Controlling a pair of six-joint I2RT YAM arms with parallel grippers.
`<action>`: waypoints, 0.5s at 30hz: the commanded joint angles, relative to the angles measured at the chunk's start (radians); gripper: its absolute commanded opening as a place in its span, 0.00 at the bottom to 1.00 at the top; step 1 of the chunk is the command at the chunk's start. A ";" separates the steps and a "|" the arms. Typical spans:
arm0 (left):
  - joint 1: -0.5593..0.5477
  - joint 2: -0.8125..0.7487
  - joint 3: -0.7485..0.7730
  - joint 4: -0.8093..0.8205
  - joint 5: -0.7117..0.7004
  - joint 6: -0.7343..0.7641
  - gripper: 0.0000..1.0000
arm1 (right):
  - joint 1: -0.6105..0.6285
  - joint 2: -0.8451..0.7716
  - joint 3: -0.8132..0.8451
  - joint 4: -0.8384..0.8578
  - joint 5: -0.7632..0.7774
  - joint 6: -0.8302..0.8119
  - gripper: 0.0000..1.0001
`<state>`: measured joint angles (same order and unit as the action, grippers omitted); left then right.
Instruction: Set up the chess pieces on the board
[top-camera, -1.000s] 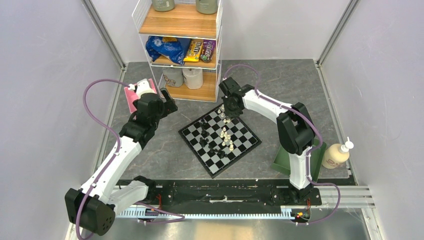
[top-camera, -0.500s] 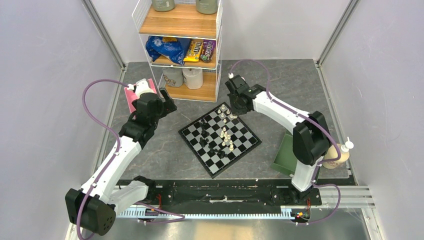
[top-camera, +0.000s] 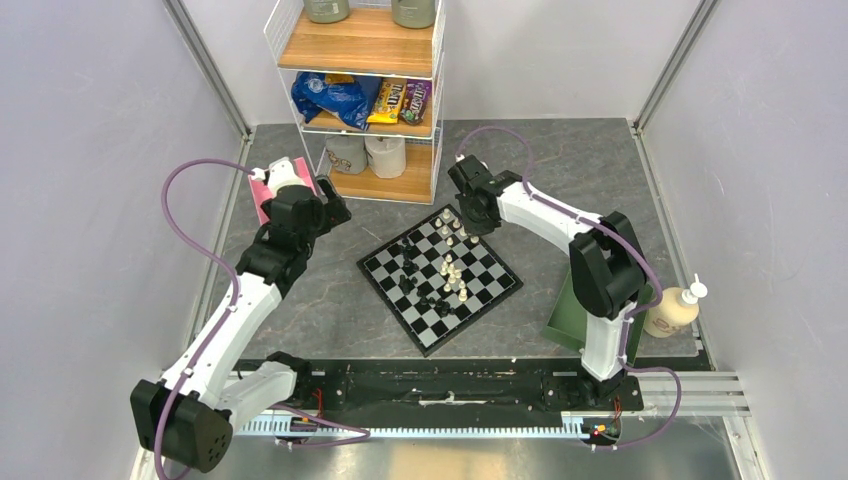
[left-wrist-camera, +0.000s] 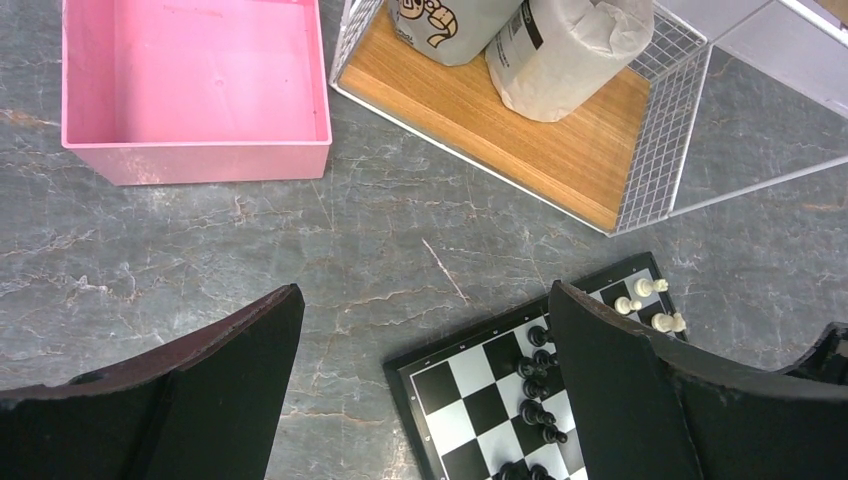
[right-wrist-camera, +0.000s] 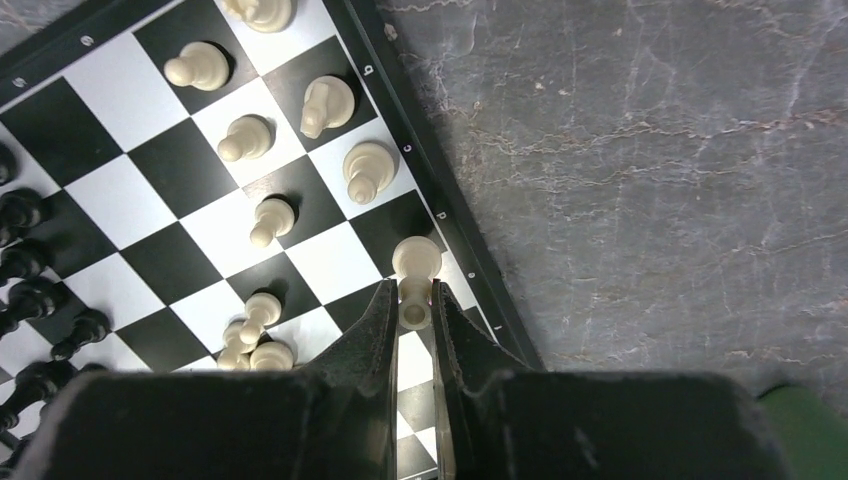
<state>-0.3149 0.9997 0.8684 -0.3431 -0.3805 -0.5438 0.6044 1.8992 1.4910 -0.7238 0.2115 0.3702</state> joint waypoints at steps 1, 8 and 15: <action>0.009 -0.021 0.006 0.010 0.009 0.038 1.00 | -0.003 0.021 0.043 0.009 -0.011 0.001 0.07; 0.016 -0.011 0.001 0.018 0.022 0.034 1.00 | -0.013 0.041 0.037 0.025 -0.024 0.002 0.08; 0.020 -0.006 -0.001 0.021 0.026 0.033 1.00 | -0.017 0.062 0.024 0.044 -0.049 0.005 0.09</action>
<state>-0.3019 0.9962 0.8684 -0.3431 -0.3634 -0.5404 0.5922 1.9465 1.4910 -0.7147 0.1844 0.3706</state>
